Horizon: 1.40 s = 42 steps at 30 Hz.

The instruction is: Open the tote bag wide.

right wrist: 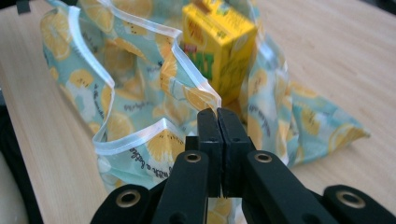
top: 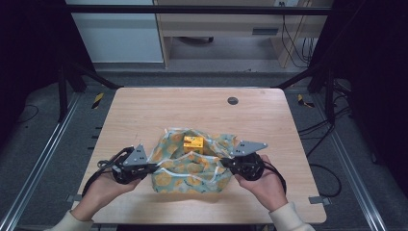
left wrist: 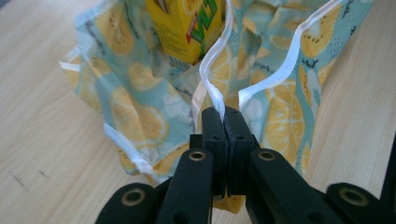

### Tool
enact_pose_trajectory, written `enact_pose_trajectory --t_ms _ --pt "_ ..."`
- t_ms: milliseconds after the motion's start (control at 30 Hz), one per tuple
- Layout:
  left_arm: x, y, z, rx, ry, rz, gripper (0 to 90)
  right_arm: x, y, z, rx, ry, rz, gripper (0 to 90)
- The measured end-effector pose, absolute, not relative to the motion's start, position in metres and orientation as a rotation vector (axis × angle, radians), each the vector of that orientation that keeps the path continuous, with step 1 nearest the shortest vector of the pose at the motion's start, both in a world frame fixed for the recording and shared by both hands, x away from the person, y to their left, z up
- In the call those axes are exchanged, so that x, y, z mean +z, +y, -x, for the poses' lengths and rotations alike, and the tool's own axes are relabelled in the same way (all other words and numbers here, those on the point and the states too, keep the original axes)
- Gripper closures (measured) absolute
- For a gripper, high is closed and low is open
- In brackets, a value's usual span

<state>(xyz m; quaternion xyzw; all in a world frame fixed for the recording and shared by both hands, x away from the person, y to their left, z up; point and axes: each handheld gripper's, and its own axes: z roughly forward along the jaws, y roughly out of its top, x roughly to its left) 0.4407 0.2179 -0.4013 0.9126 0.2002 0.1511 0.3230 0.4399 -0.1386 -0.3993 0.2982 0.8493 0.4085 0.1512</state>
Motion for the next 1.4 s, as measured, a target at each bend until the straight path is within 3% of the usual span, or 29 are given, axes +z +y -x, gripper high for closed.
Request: enact_pose_trajectory --t_ms 300,367,433,500,700,1033,1100,1267,1400 --pt "-0.431 0.208 -0.442 0.349 0.518 -2.451 88.9 -0.430 -0.136 -0.431 1.100 2.519 -0.879 86.9" --pt "-0.438 0.206 -0.442 0.334 0.520 -2.460 88.8 -0.433 -0.135 -0.431 1.092 2.531 -0.890 79.9" --pt "-0.443 0.205 -0.442 0.325 0.517 -2.471 88.7 -0.433 -0.134 -0.435 1.100 2.526 -0.911 61.7" --pt "-0.447 0.203 -0.443 0.319 0.524 -2.463 88.7 -0.429 -0.132 -0.438 1.103 2.526 -0.922 51.8" --pt "-0.452 0.203 -0.445 0.318 0.529 -2.459 88.8 -0.407 -0.127 -0.459 1.121 2.468 -0.910 47.7" --pt "-0.456 0.205 -0.447 0.306 0.536 -2.449 89.1 -0.427 -0.104 -0.511 0.993 2.498 -0.974 53.6" --pt "-0.457 0.205 -0.447 0.302 0.536 -2.452 89.2 -0.430 -0.102 -0.516 0.967 2.505 -0.985 60.2" --pt "-0.456 0.203 -0.448 0.305 0.543 -2.433 89.2 -0.424 -0.104 -0.532 0.976 2.468 -1.015 87.5" --pt "-0.451 0.200 -0.447 0.320 0.542 -2.409 89.2 -0.414 -0.105 -0.543 0.997 2.429 -1.017 89.6"
